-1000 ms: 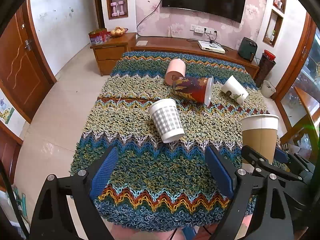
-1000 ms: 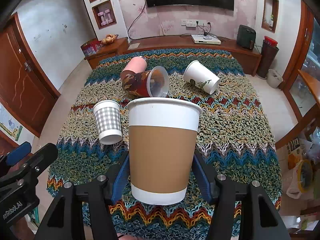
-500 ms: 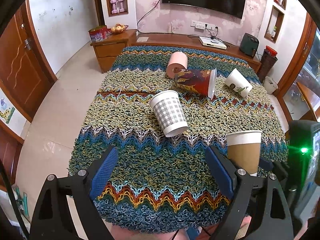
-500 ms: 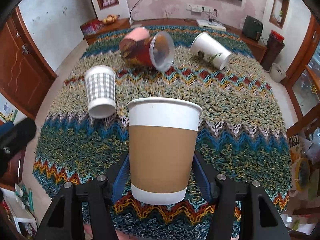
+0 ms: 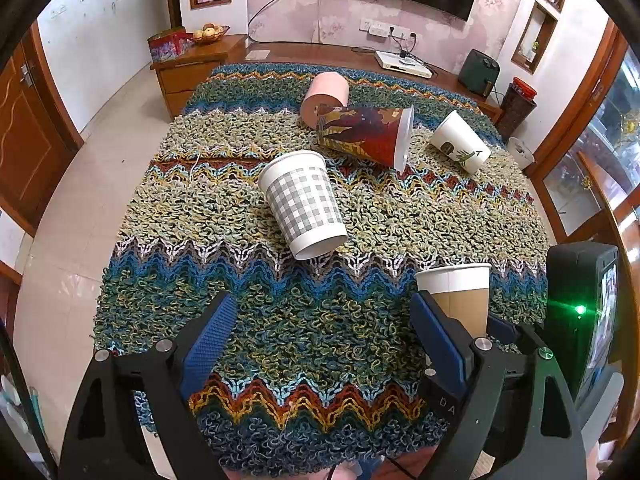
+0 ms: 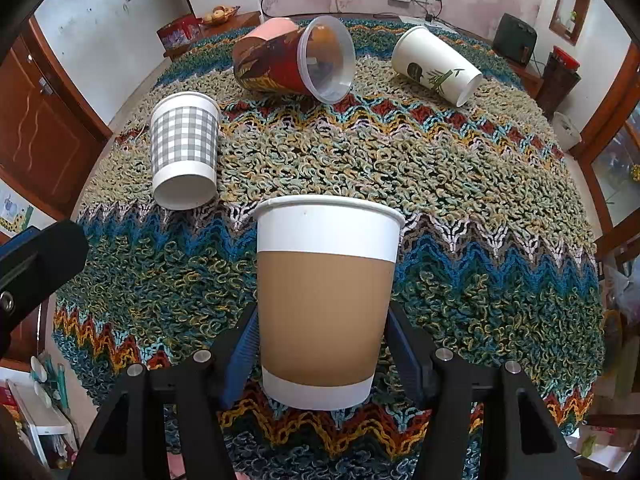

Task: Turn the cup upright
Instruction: 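Lift the brown cup with the right gripper toward the left gripper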

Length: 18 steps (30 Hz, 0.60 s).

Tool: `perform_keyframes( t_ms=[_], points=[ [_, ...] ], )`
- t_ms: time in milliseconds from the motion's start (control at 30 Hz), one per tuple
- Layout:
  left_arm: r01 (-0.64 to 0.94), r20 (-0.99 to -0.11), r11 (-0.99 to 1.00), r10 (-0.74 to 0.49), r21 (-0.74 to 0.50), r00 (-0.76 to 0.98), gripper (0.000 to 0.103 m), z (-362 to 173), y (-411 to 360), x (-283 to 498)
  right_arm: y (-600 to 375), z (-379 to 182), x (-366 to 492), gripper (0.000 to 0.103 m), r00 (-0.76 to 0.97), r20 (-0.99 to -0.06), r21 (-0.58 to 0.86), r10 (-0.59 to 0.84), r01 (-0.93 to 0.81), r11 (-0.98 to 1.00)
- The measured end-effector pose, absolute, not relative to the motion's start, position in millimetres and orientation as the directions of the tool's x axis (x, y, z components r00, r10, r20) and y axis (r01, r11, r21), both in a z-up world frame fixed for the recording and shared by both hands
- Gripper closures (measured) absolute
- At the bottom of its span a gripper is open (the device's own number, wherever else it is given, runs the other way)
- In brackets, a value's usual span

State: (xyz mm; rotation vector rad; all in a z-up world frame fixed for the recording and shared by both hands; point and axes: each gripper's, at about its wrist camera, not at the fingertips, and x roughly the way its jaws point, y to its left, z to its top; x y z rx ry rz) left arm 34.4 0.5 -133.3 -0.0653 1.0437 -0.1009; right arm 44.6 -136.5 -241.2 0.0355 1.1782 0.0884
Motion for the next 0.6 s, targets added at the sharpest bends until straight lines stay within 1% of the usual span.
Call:
perform_keyframes(
  t_ms=[267, 300, 367, 433, 600],
  points=[
    [0.052, -0.862, 0.993, -0.114, -0.102, 0.495, 0.013, -135.9, 1.3, 35.5, -134.6, -249.8, 49.4, 0.04, 0.346, -0.928, 0.124, 0.14, -0.066, 0.99],
    [0.051, -0.861, 0.993, -0.114, -0.102, 0.496, 0.013, -135.8, 1.8, 35.4, -134.6, -250.1, 49.5, 0.039, 0.344, -0.928, 0.132, 0.147, -0.066, 0.989],
    [0.051, -0.86, 0.994, -0.113, -0.101, 0.498, 0.013, -135.6, 2.0, 35.4, -134.7, -249.6, 49.3, 0.033, 0.346, -0.925, 0.142, 0.157, -0.068, 0.987],
    [0.052, -0.858, 0.994, -0.113, -0.1, 0.501, 0.013, -135.2, 1.9, 34.5, -135.2, -247.3, 47.9, 0.031, 0.356, -0.919, 0.156, 0.17, -0.07, 0.985],
    [0.055, -0.855, 0.994, -0.112, -0.097, 0.507, 0.013, -131.5, 1.5, 33.1, -135.4, -241.3, 42.5, 0.031, 0.36, -0.915, 0.166, 0.183, -0.078, 0.983]
  ],
)
